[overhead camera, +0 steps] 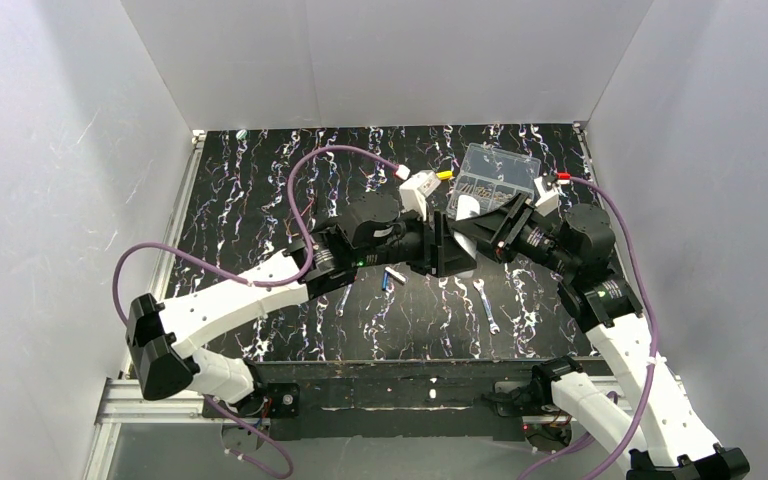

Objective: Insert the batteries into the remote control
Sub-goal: Pick up the remote control from the center of the board.

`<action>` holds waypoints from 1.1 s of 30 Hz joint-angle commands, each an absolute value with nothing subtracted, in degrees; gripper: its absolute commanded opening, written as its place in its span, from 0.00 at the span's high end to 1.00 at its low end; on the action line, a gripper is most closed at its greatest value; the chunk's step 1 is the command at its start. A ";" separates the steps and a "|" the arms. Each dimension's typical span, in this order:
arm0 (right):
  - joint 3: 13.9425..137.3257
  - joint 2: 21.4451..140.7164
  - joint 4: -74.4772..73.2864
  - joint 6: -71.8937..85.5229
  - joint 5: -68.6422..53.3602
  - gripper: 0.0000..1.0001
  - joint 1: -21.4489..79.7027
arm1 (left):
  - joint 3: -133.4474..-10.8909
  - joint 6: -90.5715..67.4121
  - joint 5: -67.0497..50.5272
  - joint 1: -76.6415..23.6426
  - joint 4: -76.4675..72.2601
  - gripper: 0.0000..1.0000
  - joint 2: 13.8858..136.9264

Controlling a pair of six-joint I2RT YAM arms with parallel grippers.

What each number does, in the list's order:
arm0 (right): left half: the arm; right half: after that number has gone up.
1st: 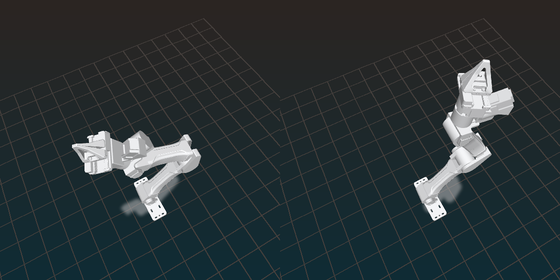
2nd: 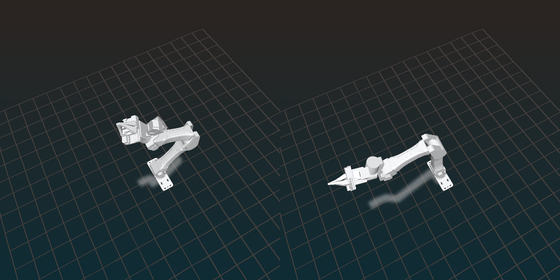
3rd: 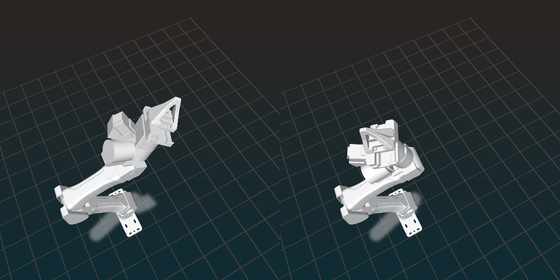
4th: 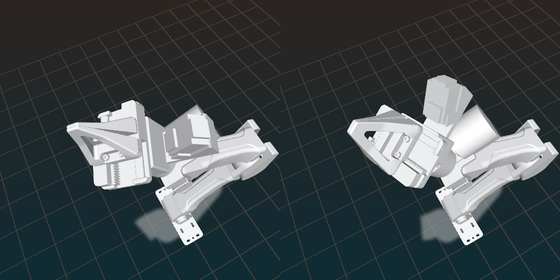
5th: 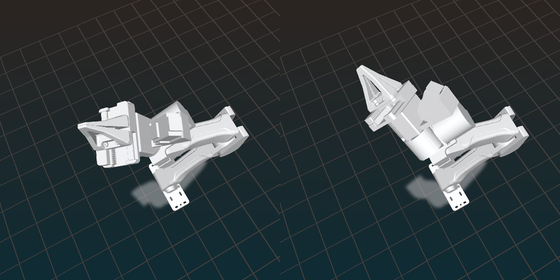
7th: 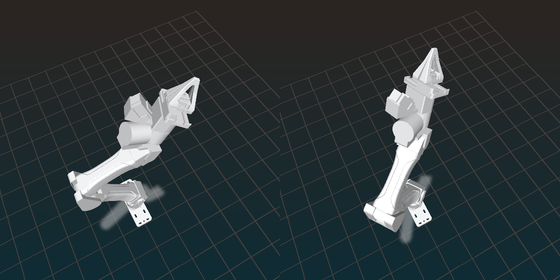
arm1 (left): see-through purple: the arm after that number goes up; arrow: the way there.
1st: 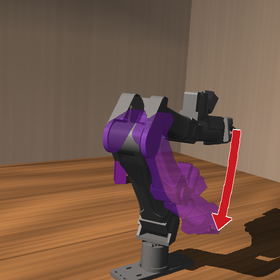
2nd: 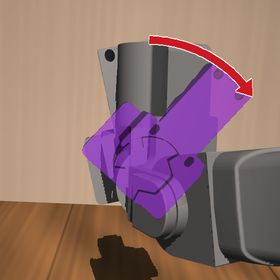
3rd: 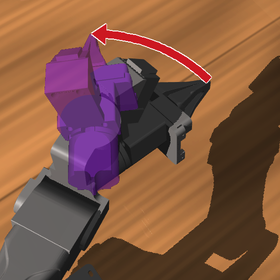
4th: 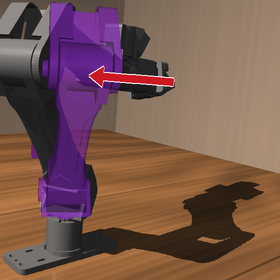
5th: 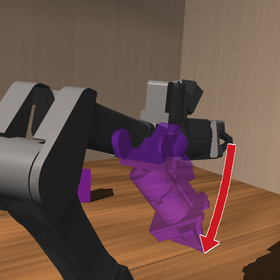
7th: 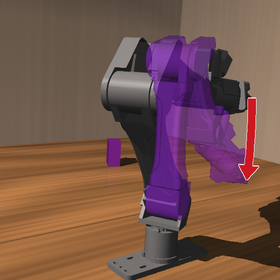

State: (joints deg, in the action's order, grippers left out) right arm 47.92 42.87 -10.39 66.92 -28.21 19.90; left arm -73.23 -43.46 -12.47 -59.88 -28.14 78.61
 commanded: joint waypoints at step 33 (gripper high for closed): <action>37.71 37.20 21.72 71.47 -40.12 0.42 19.95 | -65.35 -50.58 -12.39 -60.12 -46.98 1.00 71.05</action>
State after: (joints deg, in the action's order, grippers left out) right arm 37.58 38.89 18.20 71.68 -38.81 19.90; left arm -61.98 -51.27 -12.95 -60.03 -41.47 71.57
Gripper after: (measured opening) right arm 0.629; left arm 0.219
